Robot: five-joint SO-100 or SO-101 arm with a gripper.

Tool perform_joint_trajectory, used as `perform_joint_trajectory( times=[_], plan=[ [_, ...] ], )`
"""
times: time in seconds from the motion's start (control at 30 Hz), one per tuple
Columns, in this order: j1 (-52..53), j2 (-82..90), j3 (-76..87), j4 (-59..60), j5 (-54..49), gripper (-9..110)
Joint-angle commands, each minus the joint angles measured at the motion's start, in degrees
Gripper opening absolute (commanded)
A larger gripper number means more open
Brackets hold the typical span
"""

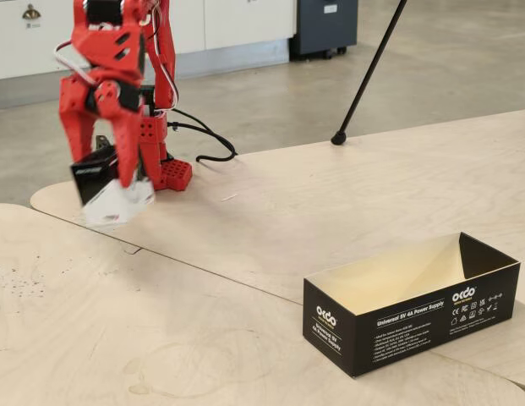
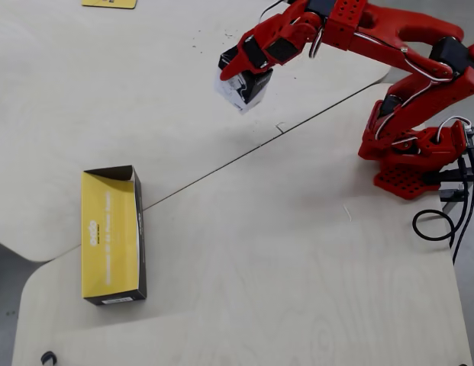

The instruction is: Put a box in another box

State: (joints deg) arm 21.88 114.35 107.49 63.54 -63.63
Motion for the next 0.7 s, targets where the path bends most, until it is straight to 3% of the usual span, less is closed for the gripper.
perform_joint_trajectory(
  times=[0.0,0.23,0.67],
  plan=[
    [-8.35,-0.79,-12.39,3.52,11.51,13],
    [-20.13,-10.20,-27.25,7.03,29.62,12],
    [-33.31,-33.66,-50.27,0.35,42.71,12]
  ],
)
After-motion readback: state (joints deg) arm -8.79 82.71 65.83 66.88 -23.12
